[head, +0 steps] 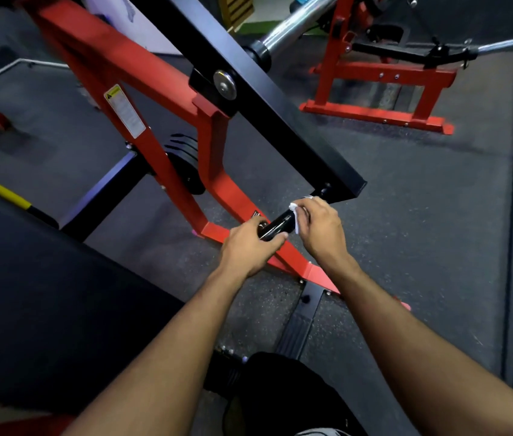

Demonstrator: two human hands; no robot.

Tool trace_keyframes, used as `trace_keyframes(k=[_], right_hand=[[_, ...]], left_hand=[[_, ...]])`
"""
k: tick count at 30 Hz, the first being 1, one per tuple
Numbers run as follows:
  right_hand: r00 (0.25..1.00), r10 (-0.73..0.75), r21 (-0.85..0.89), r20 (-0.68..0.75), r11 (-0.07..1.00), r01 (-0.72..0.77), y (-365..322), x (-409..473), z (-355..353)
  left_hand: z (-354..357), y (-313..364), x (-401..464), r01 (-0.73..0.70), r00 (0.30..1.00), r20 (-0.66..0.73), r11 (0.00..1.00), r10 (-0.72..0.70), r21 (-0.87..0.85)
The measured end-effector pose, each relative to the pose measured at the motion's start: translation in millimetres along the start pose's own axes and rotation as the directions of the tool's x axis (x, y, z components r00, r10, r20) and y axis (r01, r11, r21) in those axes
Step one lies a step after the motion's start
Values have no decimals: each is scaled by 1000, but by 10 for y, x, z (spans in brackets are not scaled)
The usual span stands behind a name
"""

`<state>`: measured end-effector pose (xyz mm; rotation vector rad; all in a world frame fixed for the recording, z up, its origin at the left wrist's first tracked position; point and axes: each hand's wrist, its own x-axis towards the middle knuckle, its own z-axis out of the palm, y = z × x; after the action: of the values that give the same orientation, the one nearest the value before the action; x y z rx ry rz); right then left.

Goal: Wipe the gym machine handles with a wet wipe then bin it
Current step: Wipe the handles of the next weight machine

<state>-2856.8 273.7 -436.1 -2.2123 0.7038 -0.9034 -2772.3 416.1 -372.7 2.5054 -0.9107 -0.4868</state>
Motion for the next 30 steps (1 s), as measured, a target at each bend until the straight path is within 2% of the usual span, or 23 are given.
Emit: trace_keyframes(k=[2, 5, 10, 15, 17, 21, 22, 26, 28, 30], right_hand=[[996, -68, -17, 54, 997, 69, -28, -78, -7], [987, -148, -11, 60, 989, 149, 38, -161, -147], [1000, 9, 30, -6, 1000, -9, -71, -10, -54], [972, -193, 3, 132, 981, 195, -71, -166, -135], [981, -159, 14, 109, 987, 158, -31, -133, -182], [992, 105, 9, 64, 994, -106, -143, -98, -30], [992, 108, 9, 63, 994, -109, -184, -132, -8], [987, -102, 27, 122, 995, 100, -190, -280, -106], [992, -76, 0, 104, 997, 76, -157, -231, -144], [997, 20, -37, 74, 999, -17, -212, -139, -75]], left_hand=[[-21, -145, -193, -12, 999, -42, 999, 10, -40], [-33, -344, -422, -10, 999, -33, 999, 12, 34], [-37, -369, -420, -41, 999, -4, 993, 42, 110], [-23, -366, -394, -10, 1000, -7, 983, 11, 185], [-31, -349, -386, -2, 1000, 3, 975, 1, 223], [-59, -323, -394, -2, 1000, 16, 970, -2, 244], [-66, -311, -399, -2, 1000, 21, 970, -4, 245], [-81, -303, -413, -6, 1000, 28, 968, -1, 249], [-88, -300, -416, -9, 999, 32, 969, 1, 247], [-103, -291, -420, -10, 999, 32, 971, 3, 239]])
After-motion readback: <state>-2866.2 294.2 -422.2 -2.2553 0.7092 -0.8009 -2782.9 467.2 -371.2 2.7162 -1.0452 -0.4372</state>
